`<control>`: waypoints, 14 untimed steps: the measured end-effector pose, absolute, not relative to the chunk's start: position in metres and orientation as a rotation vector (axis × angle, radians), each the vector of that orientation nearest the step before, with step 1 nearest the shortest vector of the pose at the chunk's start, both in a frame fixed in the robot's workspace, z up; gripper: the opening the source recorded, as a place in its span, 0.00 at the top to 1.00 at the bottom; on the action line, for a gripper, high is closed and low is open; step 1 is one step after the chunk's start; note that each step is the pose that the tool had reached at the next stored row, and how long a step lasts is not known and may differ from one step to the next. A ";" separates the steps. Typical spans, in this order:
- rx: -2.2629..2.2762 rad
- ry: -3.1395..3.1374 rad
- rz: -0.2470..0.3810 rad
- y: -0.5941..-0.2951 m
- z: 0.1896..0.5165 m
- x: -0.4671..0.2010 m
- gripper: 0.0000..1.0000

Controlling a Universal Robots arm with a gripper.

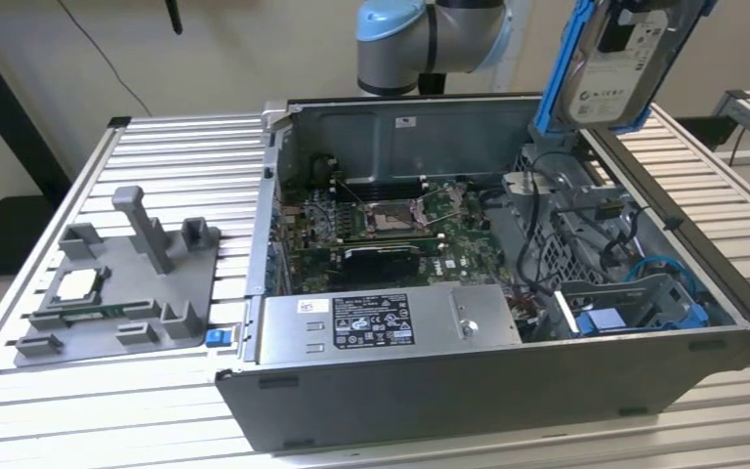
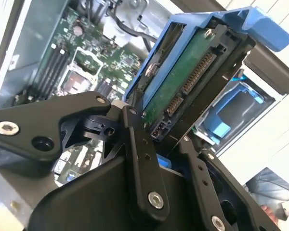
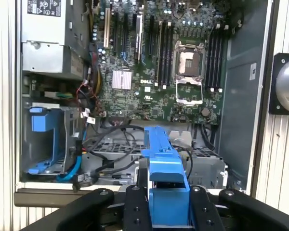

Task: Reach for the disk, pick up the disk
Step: 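Pick up the disk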

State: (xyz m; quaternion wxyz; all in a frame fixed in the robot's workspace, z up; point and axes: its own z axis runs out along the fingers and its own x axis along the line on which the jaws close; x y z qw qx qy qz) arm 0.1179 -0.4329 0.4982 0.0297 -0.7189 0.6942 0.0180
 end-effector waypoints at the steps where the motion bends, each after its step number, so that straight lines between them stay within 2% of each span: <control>1: -2.217 2.141 0.055 -0.437 0.498 0.117 1.00; 14: -2.217 2.141 0.055 -0.495 0.498 0.103 1.00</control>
